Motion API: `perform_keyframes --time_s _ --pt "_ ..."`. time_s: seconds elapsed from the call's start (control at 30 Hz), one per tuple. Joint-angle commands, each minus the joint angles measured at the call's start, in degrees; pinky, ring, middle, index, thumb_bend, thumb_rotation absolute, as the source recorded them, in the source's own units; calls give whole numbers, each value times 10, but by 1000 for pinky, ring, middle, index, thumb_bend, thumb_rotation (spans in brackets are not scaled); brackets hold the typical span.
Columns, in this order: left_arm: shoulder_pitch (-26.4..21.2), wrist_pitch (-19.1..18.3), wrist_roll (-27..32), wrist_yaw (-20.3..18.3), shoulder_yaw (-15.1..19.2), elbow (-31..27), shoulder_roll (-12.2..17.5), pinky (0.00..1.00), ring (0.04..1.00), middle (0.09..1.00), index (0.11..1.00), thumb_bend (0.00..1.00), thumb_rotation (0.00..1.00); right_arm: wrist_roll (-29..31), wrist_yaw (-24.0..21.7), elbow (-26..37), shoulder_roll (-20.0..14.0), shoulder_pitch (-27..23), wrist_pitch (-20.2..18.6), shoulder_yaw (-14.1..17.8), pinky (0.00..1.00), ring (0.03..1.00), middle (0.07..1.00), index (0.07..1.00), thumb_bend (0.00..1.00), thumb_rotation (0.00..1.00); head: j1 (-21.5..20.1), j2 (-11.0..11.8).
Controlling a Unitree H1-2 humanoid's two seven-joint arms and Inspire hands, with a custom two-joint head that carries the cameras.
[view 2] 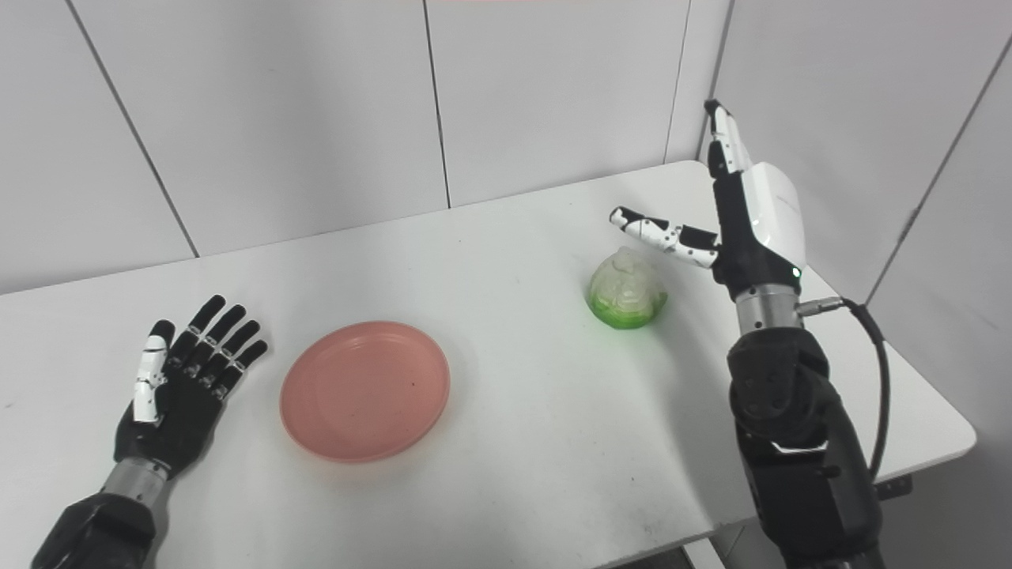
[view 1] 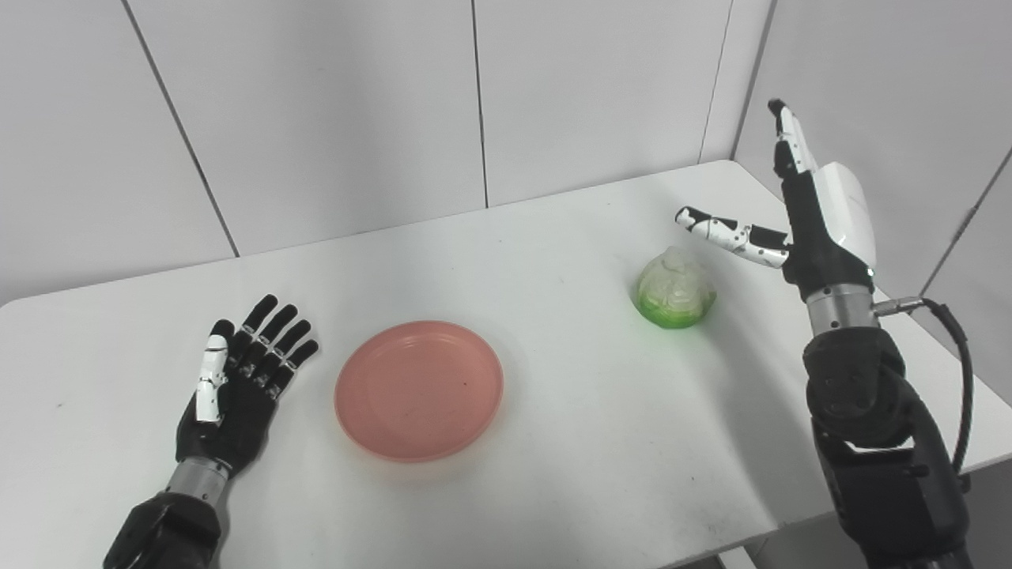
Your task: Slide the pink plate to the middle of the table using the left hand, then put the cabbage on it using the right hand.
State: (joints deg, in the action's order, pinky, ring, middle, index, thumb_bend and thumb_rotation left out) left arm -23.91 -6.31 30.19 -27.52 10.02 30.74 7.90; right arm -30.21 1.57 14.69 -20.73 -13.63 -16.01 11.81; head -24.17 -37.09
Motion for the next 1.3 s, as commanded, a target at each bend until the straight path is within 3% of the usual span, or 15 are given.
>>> perform_keyframes --time_s 0.0,0.27,0.57,0.83,1.27 --pt "38 -25 -3 4 4 37 4 825 867 883 869 585 813 5 -3 -4 -25 -13 18 -4 868 968 1000 1000 1000 572 1 1" --pt "40 -31 -4 7 8 30 3 821 866 883 868 588 792 -1 -6 -62 -36 -17 10 -36 835 965 1000 1000 1000 641 2 -4" --pt "41 -37 -1 4 10 24 4 829 873 890 875 584 798 23 -16 -119 -52 -32 17 -53 897 999 1000 1000 1000 624 1 -7" --pt "46 -44 -4 11 10 8 4 806 862 883 871 588 797 33 -41 -156 -73 -49 3 -70 910 1000 1000 1000 1000 591 1 -14" --pt "43 -38 -7 6 10 20 8 823 868 887 878 586 811 53 -46 -205 -82 -65 12 -73 894 1000 1000 1000 1000 574 1 -18"
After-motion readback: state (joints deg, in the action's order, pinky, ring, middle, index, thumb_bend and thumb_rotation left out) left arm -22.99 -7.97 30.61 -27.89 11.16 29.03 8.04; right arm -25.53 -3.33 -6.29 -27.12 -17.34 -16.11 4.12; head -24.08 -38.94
